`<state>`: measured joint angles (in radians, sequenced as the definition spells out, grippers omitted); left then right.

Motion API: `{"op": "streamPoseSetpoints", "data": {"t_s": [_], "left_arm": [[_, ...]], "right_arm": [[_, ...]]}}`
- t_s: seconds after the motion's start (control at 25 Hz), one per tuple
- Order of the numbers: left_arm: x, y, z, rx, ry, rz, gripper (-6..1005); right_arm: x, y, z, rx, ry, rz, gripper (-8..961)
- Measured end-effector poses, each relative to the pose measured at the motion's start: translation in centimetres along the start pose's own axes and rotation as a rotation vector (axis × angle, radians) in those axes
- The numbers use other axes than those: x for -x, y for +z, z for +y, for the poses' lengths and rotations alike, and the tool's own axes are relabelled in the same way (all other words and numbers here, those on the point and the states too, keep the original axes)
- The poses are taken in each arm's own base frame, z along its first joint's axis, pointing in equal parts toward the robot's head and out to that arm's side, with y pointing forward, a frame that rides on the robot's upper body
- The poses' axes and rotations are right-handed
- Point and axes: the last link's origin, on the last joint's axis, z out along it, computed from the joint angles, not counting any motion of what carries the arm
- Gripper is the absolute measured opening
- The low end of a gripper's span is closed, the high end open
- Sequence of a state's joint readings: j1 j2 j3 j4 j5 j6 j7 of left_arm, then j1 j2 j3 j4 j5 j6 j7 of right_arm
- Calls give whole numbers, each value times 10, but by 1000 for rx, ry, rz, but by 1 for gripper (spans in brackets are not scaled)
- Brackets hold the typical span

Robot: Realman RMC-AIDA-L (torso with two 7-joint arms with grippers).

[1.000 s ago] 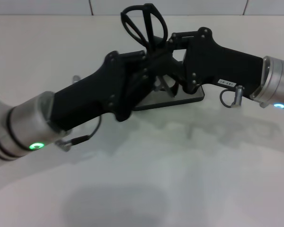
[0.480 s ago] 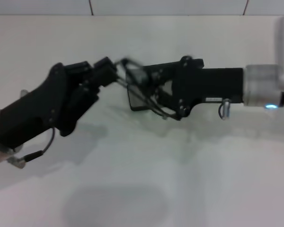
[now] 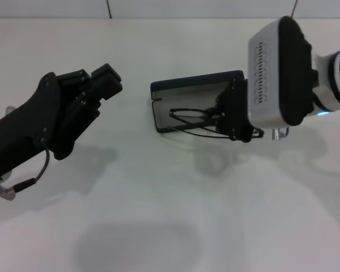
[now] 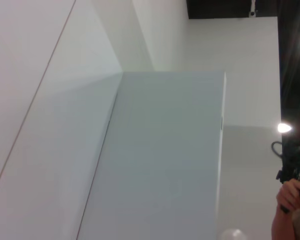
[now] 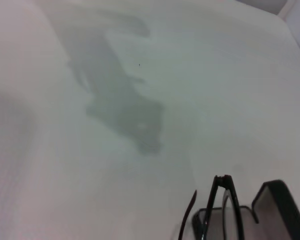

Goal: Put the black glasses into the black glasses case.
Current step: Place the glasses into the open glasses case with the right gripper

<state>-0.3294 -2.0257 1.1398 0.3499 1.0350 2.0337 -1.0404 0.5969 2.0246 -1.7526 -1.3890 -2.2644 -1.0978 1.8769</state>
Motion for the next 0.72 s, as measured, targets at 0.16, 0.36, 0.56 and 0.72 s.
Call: {"op": "streamPoseSetpoints", "data": {"t_s": [0.16, 0.36, 0.56, 0.72], "left_arm": [[-2, -2, -1, -3, 5, -3, 80], [-3, -4, -2, -15, 10, 1, 80], [-8, -10, -1, 6, 22, -40, 80], [-9, -18, 2, 43, -2, -124, 80]], "right_arm": [[7, 0, 0, -24, -95, 77, 110], [11, 8, 3, -53, -208, 134, 110], [13, 19, 8, -111, -294, 147, 109], [12, 28, 13, -167, -379, 144, 109]]}}
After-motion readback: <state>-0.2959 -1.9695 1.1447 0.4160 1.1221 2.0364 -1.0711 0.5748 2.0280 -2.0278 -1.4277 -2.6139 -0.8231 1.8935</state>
